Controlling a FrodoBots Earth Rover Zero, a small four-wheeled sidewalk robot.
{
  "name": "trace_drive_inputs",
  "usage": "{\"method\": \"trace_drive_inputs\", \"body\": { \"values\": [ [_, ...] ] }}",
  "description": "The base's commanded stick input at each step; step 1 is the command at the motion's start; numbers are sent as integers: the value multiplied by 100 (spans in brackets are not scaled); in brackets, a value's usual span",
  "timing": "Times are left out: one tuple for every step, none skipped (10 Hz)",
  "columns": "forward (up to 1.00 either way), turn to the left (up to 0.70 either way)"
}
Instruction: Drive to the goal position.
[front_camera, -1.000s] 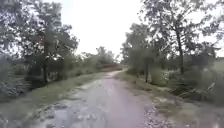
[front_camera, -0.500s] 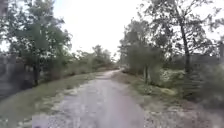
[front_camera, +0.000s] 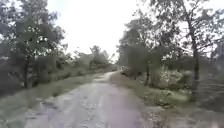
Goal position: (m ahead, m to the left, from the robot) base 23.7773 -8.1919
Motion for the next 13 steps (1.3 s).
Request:
{"method": "trace_drive_inputs", "body": {
  "values": [
    [100,0],
    [100,0],
    [100,0],
    [100,9],
    [100,27],
    [100,27],
    [100,27],
    [100,27],
    [100,27],
    [100,5],
    [100,0],
    [100,0],
    [100,0]
  ]
}}
